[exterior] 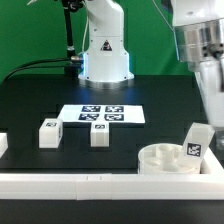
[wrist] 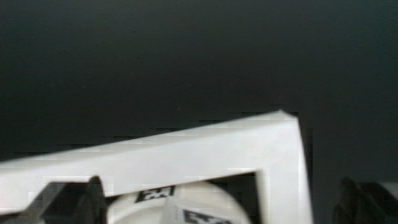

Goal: Assemble stool

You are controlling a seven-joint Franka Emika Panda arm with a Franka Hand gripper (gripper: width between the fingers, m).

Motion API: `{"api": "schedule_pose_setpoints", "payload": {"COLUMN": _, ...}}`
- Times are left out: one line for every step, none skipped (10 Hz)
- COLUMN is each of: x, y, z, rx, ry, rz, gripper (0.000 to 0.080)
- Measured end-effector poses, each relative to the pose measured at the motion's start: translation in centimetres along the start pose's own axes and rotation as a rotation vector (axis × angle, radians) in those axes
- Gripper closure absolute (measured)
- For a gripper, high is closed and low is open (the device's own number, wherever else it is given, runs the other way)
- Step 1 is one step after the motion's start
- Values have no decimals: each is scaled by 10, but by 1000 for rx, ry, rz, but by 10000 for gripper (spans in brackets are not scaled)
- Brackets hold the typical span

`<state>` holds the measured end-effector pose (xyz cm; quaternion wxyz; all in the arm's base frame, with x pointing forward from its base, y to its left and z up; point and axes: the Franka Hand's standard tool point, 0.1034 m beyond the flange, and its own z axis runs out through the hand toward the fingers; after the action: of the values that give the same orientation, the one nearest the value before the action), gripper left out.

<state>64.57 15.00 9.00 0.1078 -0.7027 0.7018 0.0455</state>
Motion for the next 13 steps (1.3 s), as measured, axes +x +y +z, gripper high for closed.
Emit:
{"api": "schedule_pose_setpoints", "payload": {"x": -2, "y": -1, "z": -4, "rx": 4, "ry": -2, "rz": -160, "gripper": 151}}
{"api": "schedule_pose_setpoints", "payload": {"x": -6, "y": 0, "z": -4, "rx": 4, "ry": -2, "rz": -261, "gripper": 151}}
{"api": "schedule_pose_setpoints", "payload": {"x": -11, "y": 3, "z": -1, "rx": -1, "ry": 7, "rz": -318, "gripper": 151}}
{"api": "schedule_pose_setpoints", "payload": {"x": -8, "y": 2, "z": -1, "rx": -1, "ry": 8, "rz": -369, "gripper": 151}}
{"api": "schedule_pose_setpoints", "payload": {"x": -6, "y": 2, "z": -2, "rx": -1, "ry": 10, "rz": -445, "gripper": 151}}
{"api": "schedule_pose_setpoints", "payload": {"x": -6, "y": 2, "z": -2, "rx": -3, "ry": 11, "rz": -517, "gripper": 151}}
{"api": "schedule_pose_setpoints", "payload": {"x": -5, "y": 2, "z": -2, "rx": -6, "ry": 17, "rz": -638, "gripper": 151}}
{"api": "schedule_pose_setpoints", "payload": {"x": -3, "y": 2, "z": -2, "rx": -12, "ry": 25, "rz": -804, "gripper": 151}}
{"api": "schedule_pose_setpoints", "payload": {"x": -1, "y": 1, "z": -2, "rx": -22, "ry": 36, "rz": -980, "gripper": 151}}
{"api": "schedule_pose_setpoints", "payload": {"x": -3, "y": -2, "z": -6, "rx": -21, "ry": 42, "rz": -1090, "gripper": 151}}
{"api": "schedule_pose_setpoints", "payload": {"x": 2, "y": -2, "z": -6, "rx": -44, "ry": 58, "rz": -1262, "gripper": 151}}
{"api": "schedule_pose_setpoints", "payload": {"x": 5, "y": -1, "z": -6, "rx": -72, "ry": 72, "rz": -1332, "gripper": 151}}
{"api": "schedule_pose_setpoints", "payload": {"x": 6, "y": -1, "z": -6, "rx": -75, "ry": 73, "rz": -1383, "gripper": 151}}
